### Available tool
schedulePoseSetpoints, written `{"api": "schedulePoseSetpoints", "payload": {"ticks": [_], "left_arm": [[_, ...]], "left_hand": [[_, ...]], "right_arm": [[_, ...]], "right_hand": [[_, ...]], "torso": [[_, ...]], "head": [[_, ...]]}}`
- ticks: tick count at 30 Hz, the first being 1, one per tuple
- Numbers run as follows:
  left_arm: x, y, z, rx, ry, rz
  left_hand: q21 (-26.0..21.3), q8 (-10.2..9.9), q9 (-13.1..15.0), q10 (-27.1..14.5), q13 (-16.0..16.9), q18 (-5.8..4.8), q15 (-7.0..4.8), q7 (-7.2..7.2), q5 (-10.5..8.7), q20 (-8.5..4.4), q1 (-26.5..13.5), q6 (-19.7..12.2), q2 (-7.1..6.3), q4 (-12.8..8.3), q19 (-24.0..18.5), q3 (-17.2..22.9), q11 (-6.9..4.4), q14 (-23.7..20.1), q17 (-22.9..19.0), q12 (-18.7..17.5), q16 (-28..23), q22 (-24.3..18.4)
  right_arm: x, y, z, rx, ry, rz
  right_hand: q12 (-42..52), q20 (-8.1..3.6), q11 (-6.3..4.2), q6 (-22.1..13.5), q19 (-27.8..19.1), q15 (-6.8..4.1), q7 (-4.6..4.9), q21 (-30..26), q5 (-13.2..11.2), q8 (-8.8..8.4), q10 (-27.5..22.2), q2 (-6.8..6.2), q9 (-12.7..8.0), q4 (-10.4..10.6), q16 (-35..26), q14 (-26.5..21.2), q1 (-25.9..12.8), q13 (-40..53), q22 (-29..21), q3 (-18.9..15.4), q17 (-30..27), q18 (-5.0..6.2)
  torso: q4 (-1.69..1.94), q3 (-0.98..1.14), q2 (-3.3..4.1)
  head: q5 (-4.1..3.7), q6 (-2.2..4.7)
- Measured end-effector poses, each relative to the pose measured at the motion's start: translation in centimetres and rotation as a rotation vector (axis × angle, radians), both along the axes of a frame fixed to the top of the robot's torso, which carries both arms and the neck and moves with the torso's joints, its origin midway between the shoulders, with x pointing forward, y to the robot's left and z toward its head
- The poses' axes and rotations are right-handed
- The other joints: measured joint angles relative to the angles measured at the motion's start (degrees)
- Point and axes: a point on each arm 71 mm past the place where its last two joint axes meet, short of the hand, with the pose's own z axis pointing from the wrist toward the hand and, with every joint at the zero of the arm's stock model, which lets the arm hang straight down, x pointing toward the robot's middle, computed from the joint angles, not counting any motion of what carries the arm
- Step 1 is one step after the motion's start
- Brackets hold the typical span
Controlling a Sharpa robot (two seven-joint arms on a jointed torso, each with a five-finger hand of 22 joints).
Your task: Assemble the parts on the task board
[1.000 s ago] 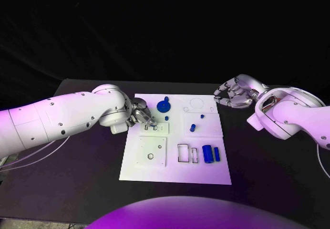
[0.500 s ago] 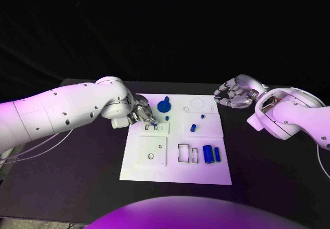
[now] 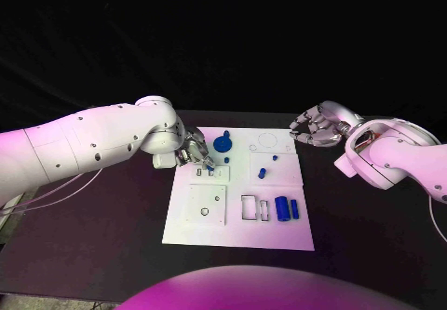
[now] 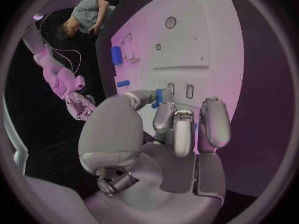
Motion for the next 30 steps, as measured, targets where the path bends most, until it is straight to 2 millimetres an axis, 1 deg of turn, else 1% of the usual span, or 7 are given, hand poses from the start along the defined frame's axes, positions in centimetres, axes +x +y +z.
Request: {"api": "schedulePoseSetpoints", "payload": {"ticks": [10, 22, 24, 30], "left_arm": [[-0.07, -0.34, -0.47, 0.027, 0.018, -0.019], [-0.05, -0.72, -0.74, 0.053, 0.009, -0.032], [-0.04, -0.73, -0.75, 0.056, 0.005, -0.033], [0.02, -0.74, -0.73, 0.072, -0.013, -0.037]], "left_hand": [[0.0, 0.0, 0.0, 0.0, -0.01, 0.0, 0.0, -0.02, 0.05, 0.0, 0.0, 0.04, 0.0, 0.0, 0.0, 0.0, 0.0, 0.0, 0.0, 0.0, 0.0, 0.0], [0.0, 0.0, -0.01, 0.0, 0.13, 0.0, 0.0, 0.07, 0.03, 0.0, -0.01, 0.14, -0.01, 0.0, 0.0, 0.0, 0.0, 0.0, 0.0, 0.0, 0.0, -0.01], [0.0, 0.0, -0.02, 0.21, 0.37, 0.0, 0.0, 0.08, 0.04, 0.0, -0.01, 0.15, -0.01, 0.0, 0.0, 0.0, 0.21, 0.0, 0.0, 0.0, 0.0, -0.01], [0.0, 0.0, 0.04, 0.21, 0.53, 0.0, 0.0, 0.09, 0.67, 0.0, -0.02, 0.16, -0.02, 0.0, 0.0, 0.0, 0.21, 0.0, 0.0, 0.22, 0.0, -0.01]], "right_arm": [[0.0, 0.08, -0.01, 0.001, 0.0, 0.001], [0.0, 0.12, -0.02, 0.001, 0.0, 0.002], [0.0, 0.13, -0.02, 0.001, 0.001, 0.002], [0.0, 0.15, -0.03, 0.001, 0.001, 0.003]], "right_hand": [[0.0, 0.0, 0.0, 0.0, 0.0, 0.0, 0.0, 0.0, 0.0, 0.0, 0.0, 0.0, 0.0, 0.0, 0.0, 0.0, 0.0, 0.0, 0.05, 0.0, 0.0, 0.0], [0.0, 0.0, 0.0, 0.0, 0.0, 0.0, 0.0, 0.0, 0.0, 0.0, 0.0, 0.0, -0.01, 0.0, 0.0, 0.0, 0.0, 0.0, 0.04, 0.0, -0.01, 0.0], [0.0, 0.0, 0.0, 0.0, 0.0, 0.0, 0.0, 0.0, 0.0, 0.0, 0.0, 0.0, 0.0, 0.0, 0.0, 0.0, 0.0, 0.0, 0.04, 0.0, 0.0, 0.0], [0.0, 0.0, 0.0, 0.0, 0.0, 0.0, 0.0, 0.0, 0.0, 0.0, 0.0, 0.0, 0.03, 0.0, 0.0, 0.0, 0.0, 0.0, 0.03, 0.0, -0.01, 0.0]], "torso": [[0.07, -0.03, 0.0], [0.07, -0.08, 0.03], [0.07, -0.08, 0.03], [0.06, -0.08, 0.03]], "head": [[0.16, 0.0], [0.27, 0.0], [0.3, 0.0], [0.37, 0.0]]}}
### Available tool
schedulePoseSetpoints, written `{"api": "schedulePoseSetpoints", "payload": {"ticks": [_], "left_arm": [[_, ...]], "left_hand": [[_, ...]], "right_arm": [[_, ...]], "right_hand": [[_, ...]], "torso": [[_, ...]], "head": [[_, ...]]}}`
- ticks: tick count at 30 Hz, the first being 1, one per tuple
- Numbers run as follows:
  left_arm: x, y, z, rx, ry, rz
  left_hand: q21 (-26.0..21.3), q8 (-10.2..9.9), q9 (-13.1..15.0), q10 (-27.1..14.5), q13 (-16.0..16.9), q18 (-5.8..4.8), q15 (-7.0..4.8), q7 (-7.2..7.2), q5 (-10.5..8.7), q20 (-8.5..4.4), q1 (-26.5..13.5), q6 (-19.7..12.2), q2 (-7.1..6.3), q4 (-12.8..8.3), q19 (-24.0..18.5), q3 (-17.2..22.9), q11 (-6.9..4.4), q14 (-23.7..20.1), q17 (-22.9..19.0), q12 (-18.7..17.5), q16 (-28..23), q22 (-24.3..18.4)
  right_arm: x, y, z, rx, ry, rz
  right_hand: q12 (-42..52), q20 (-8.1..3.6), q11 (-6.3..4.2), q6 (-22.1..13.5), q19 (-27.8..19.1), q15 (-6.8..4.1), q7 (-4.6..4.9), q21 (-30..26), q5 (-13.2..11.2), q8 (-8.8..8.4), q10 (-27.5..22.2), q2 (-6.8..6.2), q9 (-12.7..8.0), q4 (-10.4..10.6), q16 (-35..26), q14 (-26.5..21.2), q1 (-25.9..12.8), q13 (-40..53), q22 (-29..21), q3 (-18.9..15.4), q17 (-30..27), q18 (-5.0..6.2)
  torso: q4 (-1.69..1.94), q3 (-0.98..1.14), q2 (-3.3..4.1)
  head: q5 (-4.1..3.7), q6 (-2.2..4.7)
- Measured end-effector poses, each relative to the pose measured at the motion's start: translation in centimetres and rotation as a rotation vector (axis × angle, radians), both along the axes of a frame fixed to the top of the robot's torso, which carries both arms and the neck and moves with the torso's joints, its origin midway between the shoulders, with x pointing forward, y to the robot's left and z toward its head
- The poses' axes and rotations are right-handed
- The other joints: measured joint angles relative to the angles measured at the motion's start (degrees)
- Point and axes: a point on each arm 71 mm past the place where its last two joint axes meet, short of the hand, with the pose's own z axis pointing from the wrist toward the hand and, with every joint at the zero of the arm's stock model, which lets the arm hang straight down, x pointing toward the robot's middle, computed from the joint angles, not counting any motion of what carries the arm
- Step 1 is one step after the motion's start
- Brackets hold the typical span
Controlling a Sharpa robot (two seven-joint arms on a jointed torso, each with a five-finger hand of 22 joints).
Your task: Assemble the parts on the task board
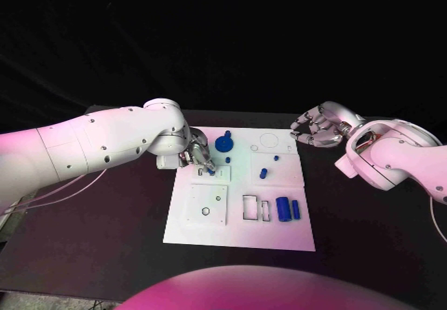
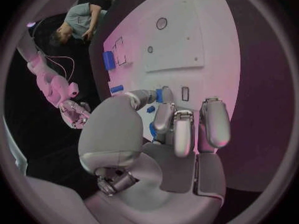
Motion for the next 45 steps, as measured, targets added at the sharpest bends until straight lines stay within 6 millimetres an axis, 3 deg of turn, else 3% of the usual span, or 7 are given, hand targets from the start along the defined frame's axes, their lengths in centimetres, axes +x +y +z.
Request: {"api": "schedulePoseSetpoints", "payload": {"ticks": [45], "left_arm": [[-0.05, -0.31, -0.19, 0.027, -0.007, -0.024]], "left_hand": [[0.0, 0.04, 0.03, 0.0, 0.03, -0.01, 0.0, 0.13, 0.67, 0.0, -0.28, 0.17, -0.27, -0.16, 0.0, -0.16, 0.0, 0.0, 0.0, 0.0, 0.0, 0.0]], "right_arm": [[0.03, 0.1, -0.22, 0.0, 0.004, 0.001]], "right_hand": [[0.0, 0.0, 0.0, -0.17, 0.0, 0.0, 0.17, 0.0, 0.33, 0.24, 0.0, -0.23, -0.02, -0.08, 0.0, 0.0, -0.23, -0.09, -0.03, 0.4, 0.0, 0.0]], "torso": [[-0.02, 0.04, -0.03]], "head": [[0.09, 0.0]]}}
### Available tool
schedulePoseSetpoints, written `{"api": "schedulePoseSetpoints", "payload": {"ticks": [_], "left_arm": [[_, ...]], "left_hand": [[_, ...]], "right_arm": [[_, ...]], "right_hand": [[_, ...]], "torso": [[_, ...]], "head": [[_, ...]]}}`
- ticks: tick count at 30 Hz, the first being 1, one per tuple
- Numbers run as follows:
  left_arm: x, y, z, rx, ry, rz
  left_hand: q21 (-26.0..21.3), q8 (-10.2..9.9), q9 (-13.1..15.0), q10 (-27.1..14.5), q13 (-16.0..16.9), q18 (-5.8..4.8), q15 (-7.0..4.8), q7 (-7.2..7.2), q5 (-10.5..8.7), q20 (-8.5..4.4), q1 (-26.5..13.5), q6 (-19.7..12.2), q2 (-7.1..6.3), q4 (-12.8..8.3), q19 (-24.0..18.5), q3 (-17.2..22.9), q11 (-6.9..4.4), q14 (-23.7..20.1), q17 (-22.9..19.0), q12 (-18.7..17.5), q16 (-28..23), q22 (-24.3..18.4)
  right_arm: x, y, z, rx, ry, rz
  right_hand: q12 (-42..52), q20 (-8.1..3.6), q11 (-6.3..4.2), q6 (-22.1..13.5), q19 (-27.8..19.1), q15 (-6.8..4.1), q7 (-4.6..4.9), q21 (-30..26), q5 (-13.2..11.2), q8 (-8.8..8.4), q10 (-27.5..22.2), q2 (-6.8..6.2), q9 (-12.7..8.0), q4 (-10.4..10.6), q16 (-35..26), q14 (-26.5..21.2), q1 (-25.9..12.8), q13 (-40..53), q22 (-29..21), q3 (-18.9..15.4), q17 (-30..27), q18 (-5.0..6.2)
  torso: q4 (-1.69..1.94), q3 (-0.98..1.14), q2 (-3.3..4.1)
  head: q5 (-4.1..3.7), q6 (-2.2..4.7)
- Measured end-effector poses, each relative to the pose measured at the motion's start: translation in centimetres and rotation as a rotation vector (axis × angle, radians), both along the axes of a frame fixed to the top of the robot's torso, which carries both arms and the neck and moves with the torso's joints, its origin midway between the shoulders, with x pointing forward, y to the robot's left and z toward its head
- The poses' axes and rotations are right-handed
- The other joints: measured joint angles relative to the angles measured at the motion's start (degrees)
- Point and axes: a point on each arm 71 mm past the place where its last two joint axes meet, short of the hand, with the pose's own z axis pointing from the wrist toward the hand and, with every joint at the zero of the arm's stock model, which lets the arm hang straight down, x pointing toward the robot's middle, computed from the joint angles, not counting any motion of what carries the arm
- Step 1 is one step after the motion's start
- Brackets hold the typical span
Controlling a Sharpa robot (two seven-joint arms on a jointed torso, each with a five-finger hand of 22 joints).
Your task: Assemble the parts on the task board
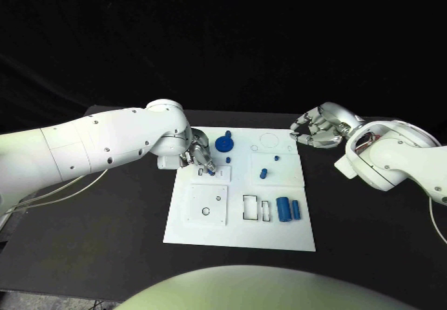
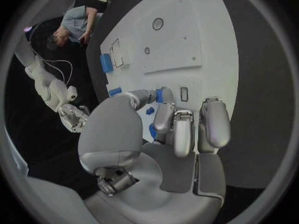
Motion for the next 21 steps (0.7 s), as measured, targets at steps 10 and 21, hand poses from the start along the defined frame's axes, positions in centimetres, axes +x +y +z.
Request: {"api": "schedulePoseSetpoints", "payload": {"ticks": [10, 21], "left_arm": [[-0.05, -0.05, -0.05, 0.001, 0.005, -0.004], [-0.08, -0.07, -0.09, 0.0, 0.009, -0.005]], "left_hand": [[0.0, 0.0, -0.01, 0.0, -0.01, 0.0, 0.0, 0.01, 0.27, 0.0, 0.02, 0.01, 0.02, -0.15, 0.0, -0.15, 0.0, 0.0, 0.0, 0.0, 0.0, 0.0], [0.0, -0.01, 0.04, 0.0, -0.01, 0.01, 0.0, 0.02, 0.28, 0.0, 0.05, 0.03, 0.05, -0.15, 0.0, -0.16, 0.0, 0.0, 0.0, 0.0, 0.0, 0.0]], "right_arm": [[-0.01, 0.02, -0.04, 0.0, 0.001, 0.0], [-0.02, 0.02, -0.05, 0.0, 0.001, 0.0]], "right_hand": [[0.0, 0.0, 0.0, 0.0, 0.0, 0.0, 0.0, 0.0, 0.0, 0.0, 0.0, 0.0, 0.0, 0.0, 0.0, 0.0, 0.0, 0.0, 0.0, 0.0, 0.0, 0.0], [0.0, 0.0, 0.0, 0.0, 0.0, 0.0, 0.0, 0.0, 0.0, -0.01, 0.0, 0.0, -0.01, 0.0, 0.0, 0.0, 0.0, 0.01, 0.02, 0.0, 0.0, 0.0]], "torso": [[0.0, 0.01, -0.01], [-0.02, 0.01, -0.01]], "head": [[0.01, 0.0], [0.02, 0.0]]}}
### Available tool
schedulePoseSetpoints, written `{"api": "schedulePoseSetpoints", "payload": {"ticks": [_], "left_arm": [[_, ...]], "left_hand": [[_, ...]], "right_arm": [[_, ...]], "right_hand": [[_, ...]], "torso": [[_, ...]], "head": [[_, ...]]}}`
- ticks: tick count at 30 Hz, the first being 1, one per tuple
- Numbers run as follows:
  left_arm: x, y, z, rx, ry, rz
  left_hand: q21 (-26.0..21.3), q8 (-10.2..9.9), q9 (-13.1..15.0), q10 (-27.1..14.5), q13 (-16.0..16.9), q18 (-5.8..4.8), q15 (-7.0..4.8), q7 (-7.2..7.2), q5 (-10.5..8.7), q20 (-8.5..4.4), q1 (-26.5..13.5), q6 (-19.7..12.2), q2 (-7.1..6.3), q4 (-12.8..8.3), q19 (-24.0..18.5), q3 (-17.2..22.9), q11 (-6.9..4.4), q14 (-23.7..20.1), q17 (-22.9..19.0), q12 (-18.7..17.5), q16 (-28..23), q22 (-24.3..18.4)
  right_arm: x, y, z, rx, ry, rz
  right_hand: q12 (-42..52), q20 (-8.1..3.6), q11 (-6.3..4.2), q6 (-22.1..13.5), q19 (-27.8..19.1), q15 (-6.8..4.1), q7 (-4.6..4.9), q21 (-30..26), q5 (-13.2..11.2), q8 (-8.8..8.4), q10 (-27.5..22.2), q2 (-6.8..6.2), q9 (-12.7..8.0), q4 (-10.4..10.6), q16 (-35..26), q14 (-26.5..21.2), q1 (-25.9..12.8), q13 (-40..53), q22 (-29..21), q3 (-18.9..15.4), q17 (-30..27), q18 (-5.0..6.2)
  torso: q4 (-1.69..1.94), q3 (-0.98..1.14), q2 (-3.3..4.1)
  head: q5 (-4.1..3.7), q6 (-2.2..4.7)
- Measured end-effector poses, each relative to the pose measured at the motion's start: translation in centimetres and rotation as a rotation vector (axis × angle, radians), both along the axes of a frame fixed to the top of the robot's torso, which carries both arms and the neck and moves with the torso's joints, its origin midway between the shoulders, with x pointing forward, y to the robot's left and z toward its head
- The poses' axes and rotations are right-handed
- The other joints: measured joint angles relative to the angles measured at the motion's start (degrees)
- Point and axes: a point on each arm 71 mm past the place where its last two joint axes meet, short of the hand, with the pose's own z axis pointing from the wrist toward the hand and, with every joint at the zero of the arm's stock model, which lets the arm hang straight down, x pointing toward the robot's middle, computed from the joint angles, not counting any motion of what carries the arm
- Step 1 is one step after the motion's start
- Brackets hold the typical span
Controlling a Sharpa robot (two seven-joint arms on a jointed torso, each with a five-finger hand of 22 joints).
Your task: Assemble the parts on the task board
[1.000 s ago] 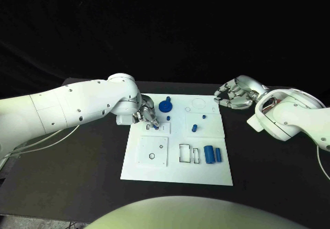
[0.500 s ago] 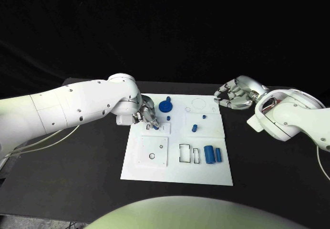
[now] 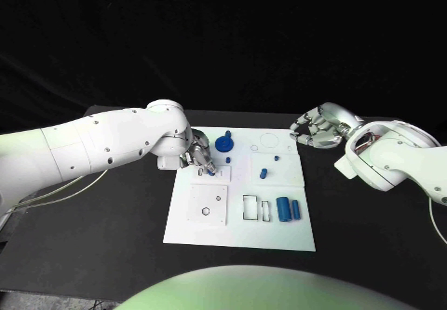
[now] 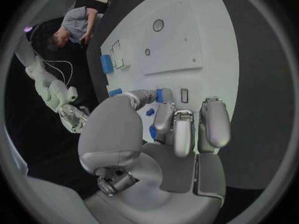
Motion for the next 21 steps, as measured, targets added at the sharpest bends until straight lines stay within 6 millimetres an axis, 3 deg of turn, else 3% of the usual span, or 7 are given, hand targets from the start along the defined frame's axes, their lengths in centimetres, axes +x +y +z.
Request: {"api": "schedulePoseSetpoints", "payload": {"ticks": [21], "left_arm": [[0.05, -0.08, -0.31, -0.001, 0.011, 0.005]], "left_hand": [[0.0, 0.01, 0.11, 0.0, -0.01, 0.0, 0.0, 0.03, 0.18, 0.0, 0.0, 0.16, 0.0, 0.0, 0.0, 0.0, 0.0, 0.0, 0.0, 0.0, 0.0, 0.0]], "right_arm": [[-0.02, 0.0, -0.01, 0.0, 0.001, -0.001]], "right_hand": [[0.0, 0.0, 0.0, 0.0, 0.0, 0.0, 0.0, 0.0, 0.0, 0.0, 0.0, 0.0, 0.04, -0.09, 0.0, 0.0, 0.0, 0.0, 0.01, 0.4, 0.0, 0.0]], "torso": [[0.0, 0.0, 0.02]], "head": [[-0.11, 0.0]]}}
